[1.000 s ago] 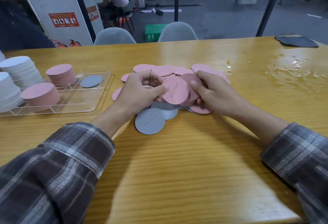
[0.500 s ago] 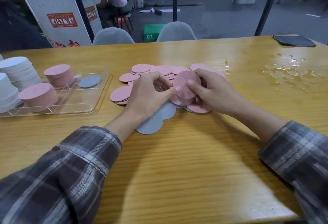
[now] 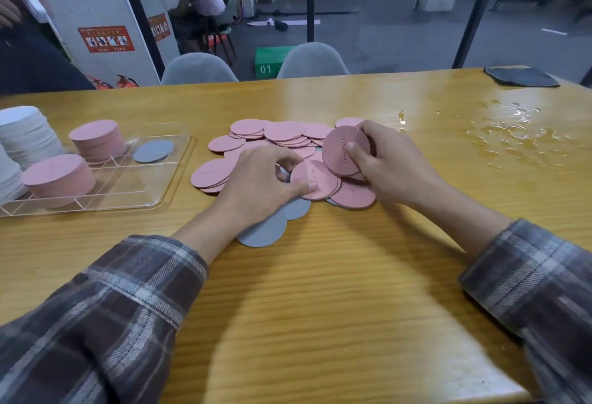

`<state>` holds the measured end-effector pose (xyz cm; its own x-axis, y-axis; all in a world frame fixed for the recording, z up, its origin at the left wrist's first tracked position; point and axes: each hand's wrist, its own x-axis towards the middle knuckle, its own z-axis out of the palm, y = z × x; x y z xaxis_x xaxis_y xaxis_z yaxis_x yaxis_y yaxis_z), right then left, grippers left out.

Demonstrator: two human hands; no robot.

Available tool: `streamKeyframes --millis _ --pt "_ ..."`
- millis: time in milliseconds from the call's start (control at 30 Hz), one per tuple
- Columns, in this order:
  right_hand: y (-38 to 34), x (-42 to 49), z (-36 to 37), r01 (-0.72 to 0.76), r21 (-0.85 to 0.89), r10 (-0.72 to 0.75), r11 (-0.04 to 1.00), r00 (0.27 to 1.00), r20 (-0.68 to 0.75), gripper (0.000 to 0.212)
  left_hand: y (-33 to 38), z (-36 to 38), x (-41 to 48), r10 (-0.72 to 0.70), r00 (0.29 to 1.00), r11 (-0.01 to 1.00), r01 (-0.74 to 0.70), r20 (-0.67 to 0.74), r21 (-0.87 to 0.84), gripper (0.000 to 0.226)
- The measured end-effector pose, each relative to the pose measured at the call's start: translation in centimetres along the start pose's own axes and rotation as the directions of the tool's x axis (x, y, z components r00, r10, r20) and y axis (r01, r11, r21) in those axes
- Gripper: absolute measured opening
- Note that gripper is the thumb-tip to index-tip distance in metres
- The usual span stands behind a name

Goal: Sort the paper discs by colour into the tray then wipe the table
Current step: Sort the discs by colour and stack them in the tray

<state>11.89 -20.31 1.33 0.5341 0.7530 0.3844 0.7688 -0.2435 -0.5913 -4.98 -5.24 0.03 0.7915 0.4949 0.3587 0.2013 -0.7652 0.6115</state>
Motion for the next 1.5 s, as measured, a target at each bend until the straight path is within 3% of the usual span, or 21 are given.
streamKeyframes --millis 300,433,533,700,833,967,1067,1267,1500 --pt "-0.3 0.0 -0.5 -0.019 0.027 0.019 0.999 1.0 -0.002 0.018 -0.6 -1.3 0.4 -0.055 0.998 0.97 0.044 -0.042 -0.241 0.016" --pt "-0.7 -0.3 -0.7 -0.042 0.11 0.032 0.993 0.995 0.095 0.031 0.3 -1.0 0.5 -0.087 0.994 0.914 0.053 -0.065 -0.403 0.016" --pt "-1.1 -0.5 -0.6 -0.061 0.219 0.021 0.974 0.984 0.179 0.028 1.2 -0.3 0.8 -0.115 0.987 0.899 0.055 -0.113 -0.435 0.017" --pt "-1.1 -0.6 -0.6 0.032 0.163 -0.066 0.986 0.975 0.21 0.024 2.2 0.5 1.0 -0.088 0.984 0.92 0.02 -0.154 -0.392 0.019" --pt "-0.5 -0.6 -0.8 0.031 0.078 -0.047 0.996 0.978 0.204 0.017 1.5 0.7 1.0 -0.054 0.987 0.964 0.012 -0.15 -0.267 0.013" --pt "0.4 -0.3 -1.2 0.015 0.029 -0.019 0.999 0.991 0.129 0.025 0.3 0.6 0.4 0.0 1.0 0.999 0.001 -0.017 0.045 0.039" --pt "0.7 -0.2 -1.1 -0.009 0.018 0.007 1.0 0.994 0.106 0.026 0.2 0.5 -0.1 0.015 0.999 0.995 -0.018 0.036 0.098 0.05" --pt "0.8 0.0 -1.0 -0.004 0.024 0.002 1.0 0.997 0.078 0.017 -0.1 -0.2 0.0 0.007 1.0 0.995 -0.004 0.031 -0.098 0.035" --pt "-0.1 -0.6 -0.5 -0.007 0.156 -0.025 0.988 0.979 0.203 0.021 0.7 -0.3 0.4 0.01 0.995 0.932 -0.046 -0.101 -0.359 0.027"
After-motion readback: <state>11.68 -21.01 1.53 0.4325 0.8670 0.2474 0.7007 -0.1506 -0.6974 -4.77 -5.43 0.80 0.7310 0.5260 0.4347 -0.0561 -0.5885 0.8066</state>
